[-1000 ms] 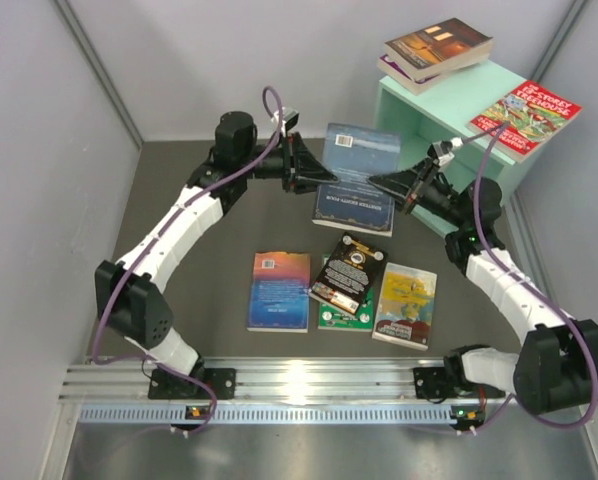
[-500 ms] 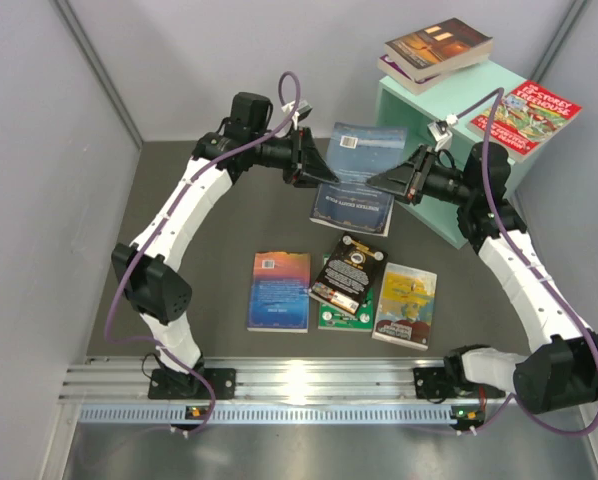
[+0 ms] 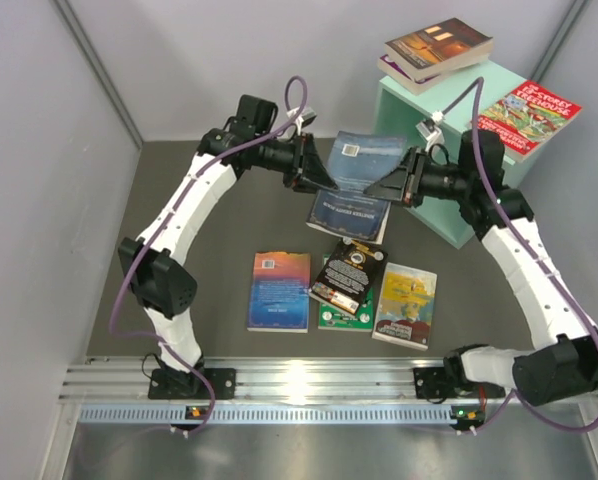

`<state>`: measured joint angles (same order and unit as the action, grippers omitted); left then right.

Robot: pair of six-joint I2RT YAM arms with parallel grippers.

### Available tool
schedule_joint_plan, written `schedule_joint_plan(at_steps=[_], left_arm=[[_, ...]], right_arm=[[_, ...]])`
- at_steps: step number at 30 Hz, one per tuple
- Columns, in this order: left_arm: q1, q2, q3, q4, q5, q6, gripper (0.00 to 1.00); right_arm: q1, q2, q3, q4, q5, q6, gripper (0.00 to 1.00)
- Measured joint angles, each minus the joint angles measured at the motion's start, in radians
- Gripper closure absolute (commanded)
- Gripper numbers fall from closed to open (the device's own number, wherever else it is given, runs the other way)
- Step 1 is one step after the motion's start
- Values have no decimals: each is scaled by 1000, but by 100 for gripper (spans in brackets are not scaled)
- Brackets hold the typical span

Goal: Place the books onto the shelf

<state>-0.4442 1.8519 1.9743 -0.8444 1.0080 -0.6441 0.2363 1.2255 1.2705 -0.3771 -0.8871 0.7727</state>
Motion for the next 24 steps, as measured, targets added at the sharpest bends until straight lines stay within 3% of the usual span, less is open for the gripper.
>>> schedule_joint_plan(at_steps=[2, 4, 9, 14, 18, 24], left_arm=[[3, -8, 7, 20, -4, -2, 76], [6, -27, 8, 48, -24, -3, 42], [63, -128, -74, 95, -198, 16, 13], [163, -235, -217, 121, -332, 16, 12], [202, -308, -304, 145, -373, 16, 14], [210, -363, -411, 177, -374, 16, 15]], right_arm=[[1, 30, 87, -86, 14, -43, 100], [-4, 60, 163, -151, 29, -79, 100], [-72, 105, 363, -241, 74, -127, 100], [-201, 151, 591, -270, 137, -141, 100], [-378, 191, 727, -275, 156, -85, 100], [-617, 289, 795, -253, 130, 69, 100]])
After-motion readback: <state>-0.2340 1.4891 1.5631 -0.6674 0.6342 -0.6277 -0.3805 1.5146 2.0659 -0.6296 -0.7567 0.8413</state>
